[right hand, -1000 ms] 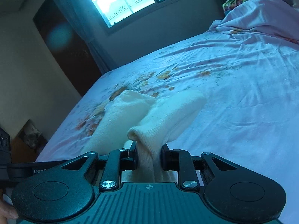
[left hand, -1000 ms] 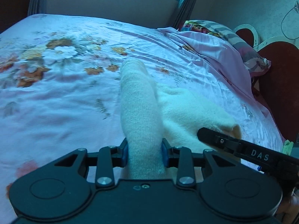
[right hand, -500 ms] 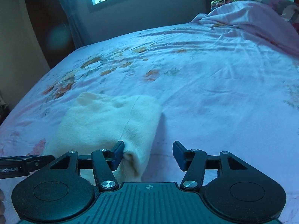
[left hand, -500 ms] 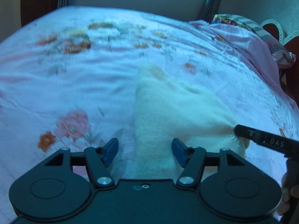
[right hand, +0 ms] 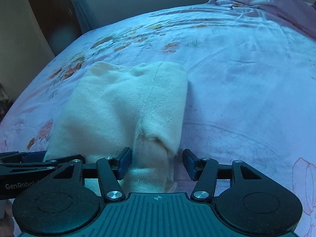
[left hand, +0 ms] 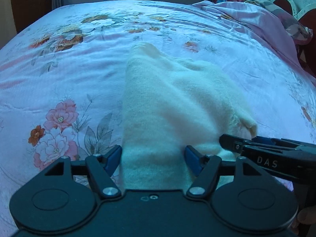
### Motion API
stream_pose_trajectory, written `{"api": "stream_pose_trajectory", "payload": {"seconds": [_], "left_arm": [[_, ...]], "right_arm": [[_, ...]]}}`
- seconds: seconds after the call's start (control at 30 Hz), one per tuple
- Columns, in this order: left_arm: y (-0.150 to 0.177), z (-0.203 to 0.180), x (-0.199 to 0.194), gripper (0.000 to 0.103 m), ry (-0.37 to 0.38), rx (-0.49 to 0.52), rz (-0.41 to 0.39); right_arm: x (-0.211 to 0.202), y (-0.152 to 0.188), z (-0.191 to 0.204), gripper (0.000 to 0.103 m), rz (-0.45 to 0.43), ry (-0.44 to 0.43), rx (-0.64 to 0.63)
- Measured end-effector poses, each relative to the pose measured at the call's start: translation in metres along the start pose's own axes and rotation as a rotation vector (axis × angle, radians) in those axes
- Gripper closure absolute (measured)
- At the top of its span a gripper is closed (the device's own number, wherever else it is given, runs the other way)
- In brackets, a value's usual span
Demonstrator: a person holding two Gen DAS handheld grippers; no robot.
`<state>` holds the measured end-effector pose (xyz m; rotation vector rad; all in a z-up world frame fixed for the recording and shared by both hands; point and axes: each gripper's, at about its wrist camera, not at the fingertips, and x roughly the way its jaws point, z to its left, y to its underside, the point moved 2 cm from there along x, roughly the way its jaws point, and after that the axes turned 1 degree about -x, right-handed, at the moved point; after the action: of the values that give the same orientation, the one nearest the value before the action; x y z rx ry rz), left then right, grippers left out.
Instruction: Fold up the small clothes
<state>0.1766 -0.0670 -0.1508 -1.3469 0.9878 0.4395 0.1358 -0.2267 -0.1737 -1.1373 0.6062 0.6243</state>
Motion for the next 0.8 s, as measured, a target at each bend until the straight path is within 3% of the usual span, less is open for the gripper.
{"api": "stream_pose_trajectory", "payload": {"seconds": [0.13,0.27,0.33,0.4,0.67,0.73,0.8], "left_arm": [[0.003,-0.005,-0.015,0.037,-0.038,0.031,-0.011],[0.007,-0.012,-0.031,0.037,-0.071,0.055,-0.022],[0.011,-0.015,-0.042,0.037,-0.077,0.059,-0.032],[0.014,-0.018,-0.053,0.034,-0.091,0.063,-0.045],[0.025,-0.033,-0.099,0.022,-0.091,0.06,-0.089],[0.028,-0.036,-0.115,0.017,-0.087,0.058,-0.108],[0.031,-0.039,-0.132,0.008,-0.089,0.06,-0.136]], "right_arm": [[-0.024,-0.001,0.008,0.047,-0.051,0.023,-0.02],[-0.044,0.009,0.009,0.047,-0.044,0.059,-0.019],[-0.053,0.017,0.009,0.041,-0.021,0.068,-0.021],[-0.062,0.024,0.008,0.023,-0.016,0.087,-0.021],[-0.099,0.043,0.009,0.02,0.004,0.104,0.008],[-0.119,0.045,0.014,0.015,-0.024,0.1,-0.003],[-0.139,0.047,0.021,0.003,-0.059,0.113,-0.022]]}}
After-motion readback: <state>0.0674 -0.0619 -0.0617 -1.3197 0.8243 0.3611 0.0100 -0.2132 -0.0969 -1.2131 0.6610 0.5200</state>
